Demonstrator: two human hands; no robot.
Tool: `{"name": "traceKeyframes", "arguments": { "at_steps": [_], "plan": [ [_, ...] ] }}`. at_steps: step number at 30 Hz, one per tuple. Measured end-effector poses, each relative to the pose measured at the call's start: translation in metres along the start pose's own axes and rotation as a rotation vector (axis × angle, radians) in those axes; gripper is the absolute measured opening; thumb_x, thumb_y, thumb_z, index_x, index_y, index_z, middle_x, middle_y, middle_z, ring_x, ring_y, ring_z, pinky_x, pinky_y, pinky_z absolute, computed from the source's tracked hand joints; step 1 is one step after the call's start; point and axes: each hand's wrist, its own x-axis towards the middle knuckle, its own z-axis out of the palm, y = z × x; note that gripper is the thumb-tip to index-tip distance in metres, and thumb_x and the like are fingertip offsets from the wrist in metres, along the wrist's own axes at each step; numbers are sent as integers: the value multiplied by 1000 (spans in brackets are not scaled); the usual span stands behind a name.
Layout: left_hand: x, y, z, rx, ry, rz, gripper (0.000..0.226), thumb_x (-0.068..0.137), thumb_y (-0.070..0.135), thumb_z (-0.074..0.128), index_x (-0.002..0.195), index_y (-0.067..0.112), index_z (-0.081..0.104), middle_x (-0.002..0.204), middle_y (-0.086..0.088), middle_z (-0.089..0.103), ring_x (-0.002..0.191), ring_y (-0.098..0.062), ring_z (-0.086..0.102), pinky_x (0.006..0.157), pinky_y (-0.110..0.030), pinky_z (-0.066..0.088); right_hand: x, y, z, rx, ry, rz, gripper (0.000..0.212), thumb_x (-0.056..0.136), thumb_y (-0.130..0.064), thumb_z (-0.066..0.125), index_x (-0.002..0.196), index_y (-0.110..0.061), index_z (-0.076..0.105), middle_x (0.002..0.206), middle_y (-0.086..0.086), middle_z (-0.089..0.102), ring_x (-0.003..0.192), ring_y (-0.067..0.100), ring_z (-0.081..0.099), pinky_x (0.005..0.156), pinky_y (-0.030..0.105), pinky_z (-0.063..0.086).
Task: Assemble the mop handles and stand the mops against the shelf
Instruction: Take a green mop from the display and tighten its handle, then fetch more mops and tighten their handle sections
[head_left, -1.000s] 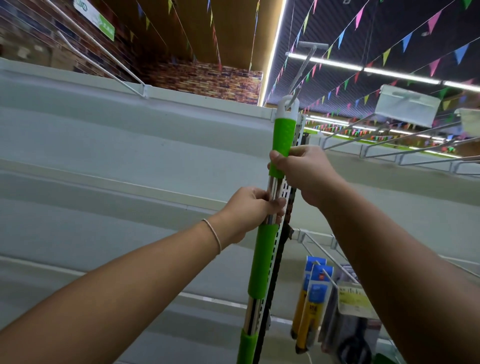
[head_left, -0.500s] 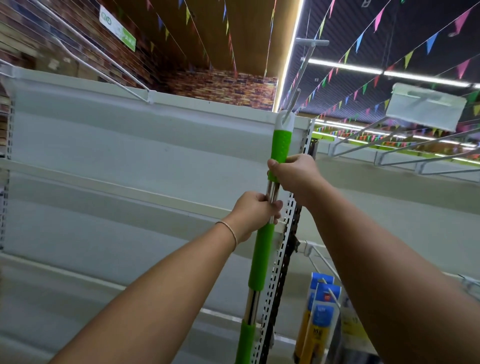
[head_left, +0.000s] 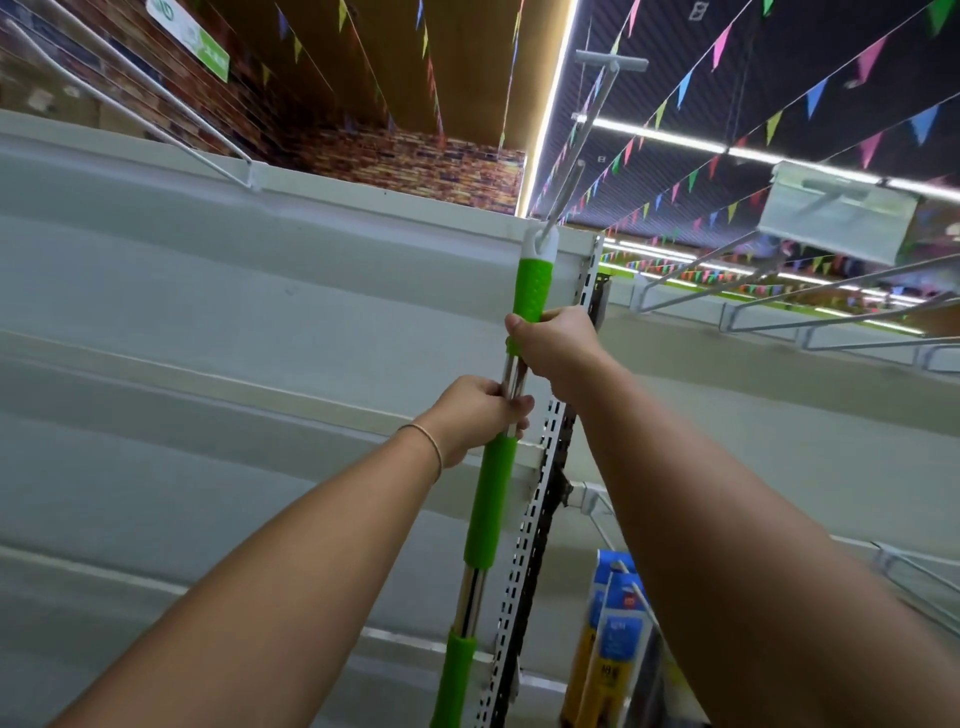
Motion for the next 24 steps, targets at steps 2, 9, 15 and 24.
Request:
{"name": "traceKeyframes", "arguments": {
  "at_steps": [2, 9, 15, 24],
  "plan": [
    [0, 1, -3, 5, -34, -8, 18, 89, 20, 68, 98, 5, 64, 91, -11, 72, 86, -26, 69, 90, -41, 55, -1, -2, -1, -39, 5, 24, 28, 89, -39, 66, 88, -10, 64, 89, 6, 72, 60, 15, 57, 54, 29, 48],
    [-16, 9, -3, 330, -73, 24, 20, 93, 22, 58, 104, 5, 61, 103, -17, 65, 100, -34, 62, 87, -39, 52, -22, -4, -4, -173, 41, 90, 50, 89, -53, 62, 89, -3, 62, 73, 10, 60, 62, 25, 55, 54, 31, 44],
    [-72, 10, 17, 1192, 250, 497, 40, 85, 37, 55, 116, 12, 53, 112, -16, 53, 103, -36, 53, 84, -42, 44, -74, 34, -42, -480, 114, 38, 46, 94, -46, 55, 68, -10, 67, 63, 7, 65, 65, 26, 57, 54, 26, 43],
    [-105, 41, 139, 665, -119, 704, 37, 87, 19, 53, 122, 9, 60, 119, -17, 63, 111, -37, 57, 96, -41, 46, -179, 73, -198, -747, 368, 118, 38, 96, -40, 54, 85, -8, 71, 83, 8, 71, 80, 24, 62, 68, 31, 46]
  ]
}}
